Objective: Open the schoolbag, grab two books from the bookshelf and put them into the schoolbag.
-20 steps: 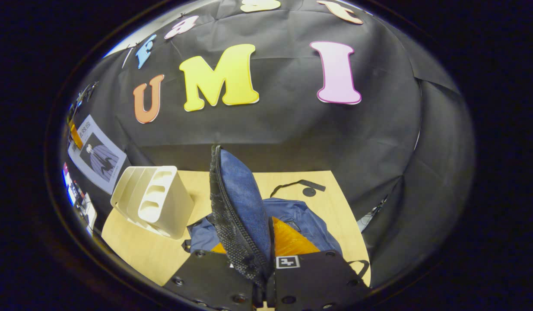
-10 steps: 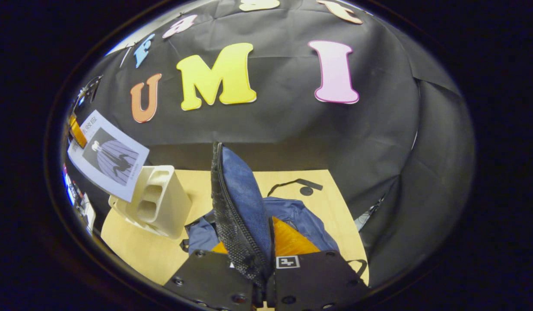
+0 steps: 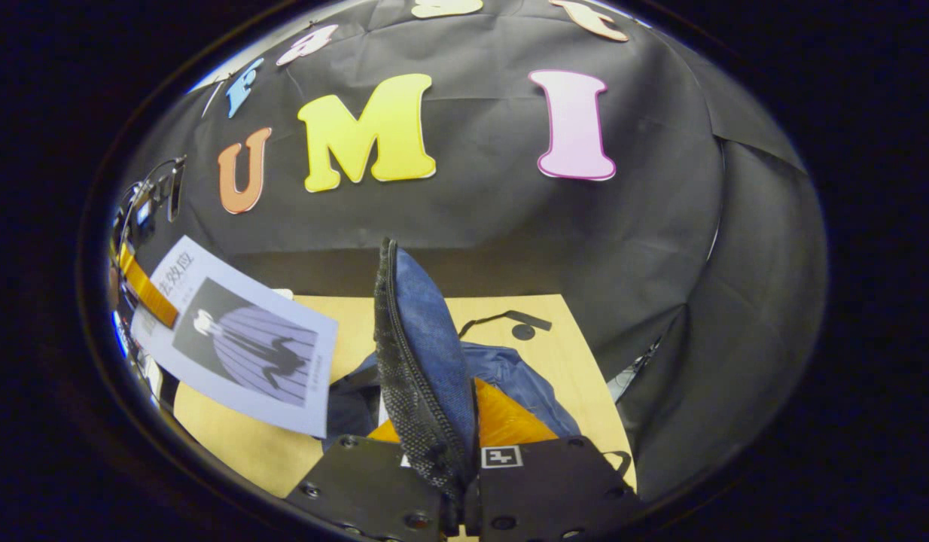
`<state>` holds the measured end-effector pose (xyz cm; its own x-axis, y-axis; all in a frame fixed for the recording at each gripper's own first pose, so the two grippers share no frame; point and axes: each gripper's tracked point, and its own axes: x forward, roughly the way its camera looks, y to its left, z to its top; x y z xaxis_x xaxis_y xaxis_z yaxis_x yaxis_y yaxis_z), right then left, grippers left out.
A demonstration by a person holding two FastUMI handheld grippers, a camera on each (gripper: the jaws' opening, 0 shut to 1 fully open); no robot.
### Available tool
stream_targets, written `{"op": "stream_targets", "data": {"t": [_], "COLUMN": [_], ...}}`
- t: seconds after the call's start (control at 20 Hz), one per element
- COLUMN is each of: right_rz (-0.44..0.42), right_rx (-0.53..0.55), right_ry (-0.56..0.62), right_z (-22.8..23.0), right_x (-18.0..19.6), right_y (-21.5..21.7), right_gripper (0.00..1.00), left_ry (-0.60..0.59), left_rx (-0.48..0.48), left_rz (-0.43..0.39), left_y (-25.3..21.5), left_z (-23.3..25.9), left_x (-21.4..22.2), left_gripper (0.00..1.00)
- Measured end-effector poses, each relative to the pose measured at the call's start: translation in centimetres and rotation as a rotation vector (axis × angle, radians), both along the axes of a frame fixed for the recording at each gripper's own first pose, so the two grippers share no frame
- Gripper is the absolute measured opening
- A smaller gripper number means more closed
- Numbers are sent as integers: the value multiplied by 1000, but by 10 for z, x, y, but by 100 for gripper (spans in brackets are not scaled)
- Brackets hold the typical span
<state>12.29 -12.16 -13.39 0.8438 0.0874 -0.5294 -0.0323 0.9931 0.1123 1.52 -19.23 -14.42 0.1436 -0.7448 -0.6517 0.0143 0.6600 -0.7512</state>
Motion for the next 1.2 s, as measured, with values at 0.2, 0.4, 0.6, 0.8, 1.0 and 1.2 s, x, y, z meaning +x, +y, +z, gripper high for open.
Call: {"op": "stream_targets", "data": {"t": [0.2, 0.4, 0.6, 0.8, 1.0, 1.2], "right_rz": [3, 1, -6, -2, -1, 4], "right_rx": [-3, 3, 21, 27, 31, 33], "right_ry": [-2, -3, 0, -4, 0, -4], "right_z": [3, 5, 8, 11, 9, 11], "right_x": [1, 4, 5, 6, 6, 7], "right_y": [1, -2, -3, -4, -9, -12], "right_gripper": [0, 0, 0, 0, 0, 0], "left_ry": [3, 68, 144, 164, 177, 183], "left_rx": [-1, -22, -69, -129, -183, -247], "left_rz": [18, 39, 58, 72, 80, 90], "left_y": [-33, -72, -99, -127, -150, -170], "left_z": [-36, -74, -100, -115, -130, -142], "left_x": [0, -7, -12, -5, -1, 3], "left_gripper": [39, 39, 43, 39, 39, 38]}}
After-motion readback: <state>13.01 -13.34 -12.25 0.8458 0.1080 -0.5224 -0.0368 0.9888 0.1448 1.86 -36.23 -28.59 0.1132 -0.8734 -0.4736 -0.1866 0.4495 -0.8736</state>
